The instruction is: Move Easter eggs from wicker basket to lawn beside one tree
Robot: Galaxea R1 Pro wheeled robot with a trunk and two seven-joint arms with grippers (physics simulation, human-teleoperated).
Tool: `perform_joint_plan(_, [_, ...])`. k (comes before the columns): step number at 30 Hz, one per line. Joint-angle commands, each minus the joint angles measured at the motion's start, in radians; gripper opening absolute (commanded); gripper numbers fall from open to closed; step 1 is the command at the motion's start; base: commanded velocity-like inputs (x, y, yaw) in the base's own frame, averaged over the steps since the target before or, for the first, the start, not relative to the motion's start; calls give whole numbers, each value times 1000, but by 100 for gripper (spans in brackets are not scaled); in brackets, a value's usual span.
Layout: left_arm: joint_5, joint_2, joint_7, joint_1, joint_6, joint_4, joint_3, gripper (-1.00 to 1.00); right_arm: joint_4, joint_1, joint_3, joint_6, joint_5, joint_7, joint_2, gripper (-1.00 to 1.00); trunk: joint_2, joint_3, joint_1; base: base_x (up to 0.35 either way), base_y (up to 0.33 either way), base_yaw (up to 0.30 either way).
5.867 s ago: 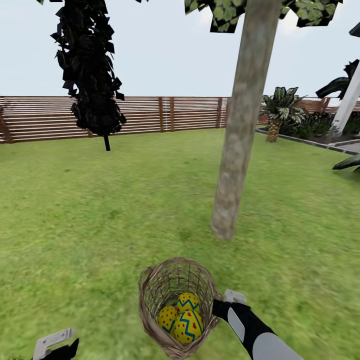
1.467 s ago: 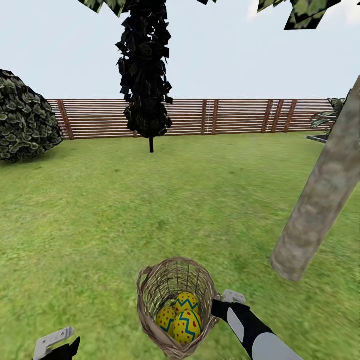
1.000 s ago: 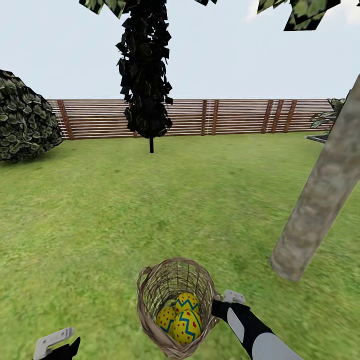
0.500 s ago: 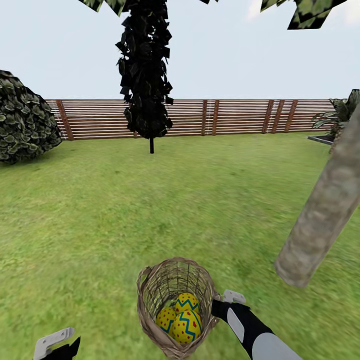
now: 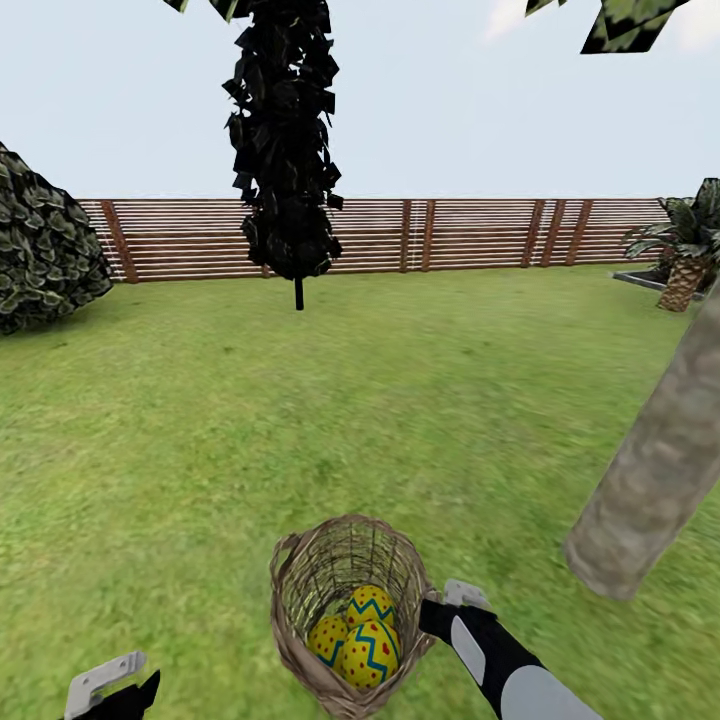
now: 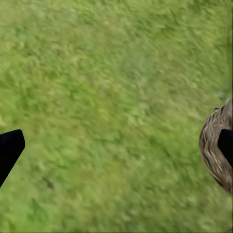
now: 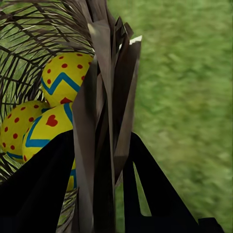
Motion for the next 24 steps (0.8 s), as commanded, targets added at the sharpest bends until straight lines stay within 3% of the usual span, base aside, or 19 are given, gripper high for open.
perform_joint_plan(1, [31, 2, 5, -1, 5, -2, 0, 100, -3, -1, -5, 6, -5, -1, 1, -100, -1, -1, 1, 337, 5, 0])
perform_joint_plan(3, [60, 3, 10, -1, 4, 1, 1, 100, -3, -1, -5, 6, -5, -1, 0, -100, -1, -1, 1, 339, 2, 0])
perform_joint_plan(7, [74, 2, 8, -2, -1, 51, 1, 100, -3, -1, -5, 6, -5, -1, 1, -100, -1, 0, 1, 340, 0, -88])
perform_joint_plan(24, [75, -1, 9, 0, -8, 63, 1, 100, -1, -1, -5, 6, -6, -1, 1, -100, -1, 1, 1, 340, 0, -5])
